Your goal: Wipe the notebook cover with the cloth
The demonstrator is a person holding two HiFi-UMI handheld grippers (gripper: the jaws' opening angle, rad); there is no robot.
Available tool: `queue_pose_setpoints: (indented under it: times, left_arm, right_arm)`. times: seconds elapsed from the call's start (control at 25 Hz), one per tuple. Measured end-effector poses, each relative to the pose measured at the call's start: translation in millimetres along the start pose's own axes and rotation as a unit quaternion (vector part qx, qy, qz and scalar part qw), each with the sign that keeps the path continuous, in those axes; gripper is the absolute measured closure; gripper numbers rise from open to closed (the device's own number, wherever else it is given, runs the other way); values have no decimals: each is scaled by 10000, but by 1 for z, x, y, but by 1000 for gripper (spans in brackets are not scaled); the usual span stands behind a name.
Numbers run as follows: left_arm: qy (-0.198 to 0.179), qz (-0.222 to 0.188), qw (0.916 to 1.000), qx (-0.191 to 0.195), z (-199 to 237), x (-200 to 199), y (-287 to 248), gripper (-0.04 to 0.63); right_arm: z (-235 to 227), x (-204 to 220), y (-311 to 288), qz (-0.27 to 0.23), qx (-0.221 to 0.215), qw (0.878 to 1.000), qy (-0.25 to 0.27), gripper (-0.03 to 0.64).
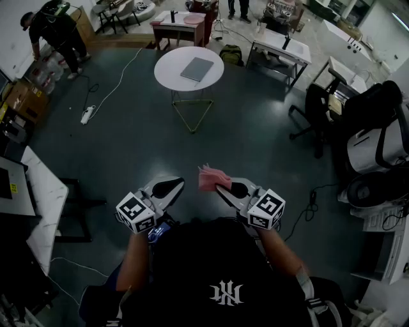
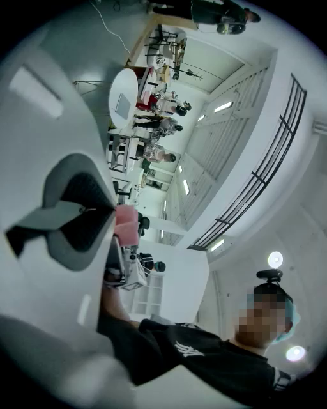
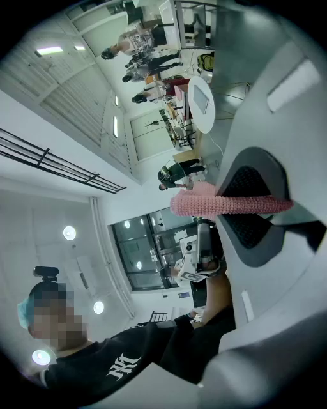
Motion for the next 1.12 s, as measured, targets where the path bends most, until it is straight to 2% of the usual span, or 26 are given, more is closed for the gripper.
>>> queue_pose_setpoints:
  times: [0.36,0.68,0.92,1.12]
  left_arm:
    - [178,226,9994,182,-8,17,1,592]
    - [286,101,9993,214,9,18,14,592]
    - [478,135,9982,325,11,31,16,592]
    - [594,130,9977,295,19,37,8,592]
  right_arm:
    - [11,13,1,84,129,9999,-74,601]
    - [15,12,-7,-46,411,9991,-89,601]
    - [22,14,-8,89,570,9983,-50,600]
    - [8,23,-2,149,734,9971,-158,601]
Point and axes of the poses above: the fingertips, and each gripper's own axes: y backward along the fingers, z to its left, x out of its underside, the point moved 5 cm from there along y, backward along the fingers, and after that the axes turned 3 degrees about -x, right-handed, at the moved point
